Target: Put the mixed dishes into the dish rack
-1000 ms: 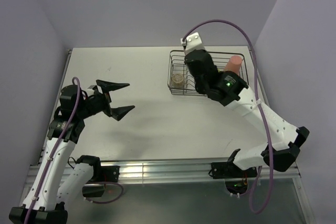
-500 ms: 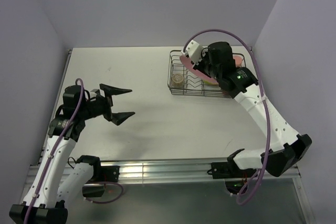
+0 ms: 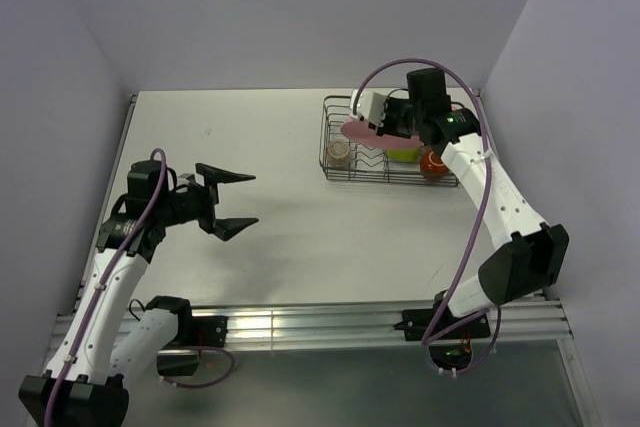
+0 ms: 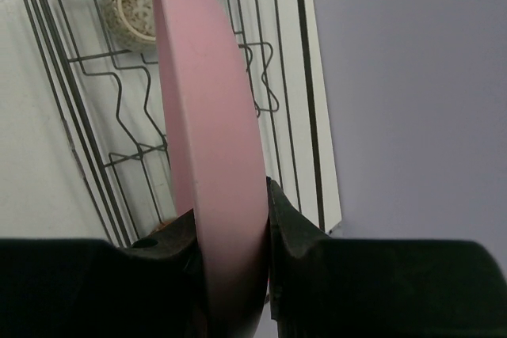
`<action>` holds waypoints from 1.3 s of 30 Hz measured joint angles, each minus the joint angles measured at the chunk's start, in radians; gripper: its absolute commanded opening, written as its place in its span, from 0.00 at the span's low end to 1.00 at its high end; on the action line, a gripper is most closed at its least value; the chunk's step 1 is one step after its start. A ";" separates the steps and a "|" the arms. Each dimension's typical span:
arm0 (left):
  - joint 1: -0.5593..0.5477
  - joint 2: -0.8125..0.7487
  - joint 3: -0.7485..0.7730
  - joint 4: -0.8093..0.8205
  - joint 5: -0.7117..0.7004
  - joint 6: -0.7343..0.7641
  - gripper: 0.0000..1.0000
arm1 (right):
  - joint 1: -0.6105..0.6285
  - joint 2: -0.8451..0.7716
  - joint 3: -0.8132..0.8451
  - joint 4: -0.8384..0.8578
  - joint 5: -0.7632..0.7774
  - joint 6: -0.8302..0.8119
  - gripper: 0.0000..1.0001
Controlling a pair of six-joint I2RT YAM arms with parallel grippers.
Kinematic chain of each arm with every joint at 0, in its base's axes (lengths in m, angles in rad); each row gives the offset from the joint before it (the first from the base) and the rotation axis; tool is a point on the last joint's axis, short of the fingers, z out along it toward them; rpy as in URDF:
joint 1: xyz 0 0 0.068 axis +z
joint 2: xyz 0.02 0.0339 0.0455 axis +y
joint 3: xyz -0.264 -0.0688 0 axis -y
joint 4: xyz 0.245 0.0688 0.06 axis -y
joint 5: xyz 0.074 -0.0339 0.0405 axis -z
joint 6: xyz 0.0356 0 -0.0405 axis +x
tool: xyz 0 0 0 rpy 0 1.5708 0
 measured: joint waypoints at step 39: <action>0.012 0.071 -0.088 0.161 0.037 -0.038 0.95 | -0.027 0.095 -0.094 0.101 -0.056 -0.087 0.00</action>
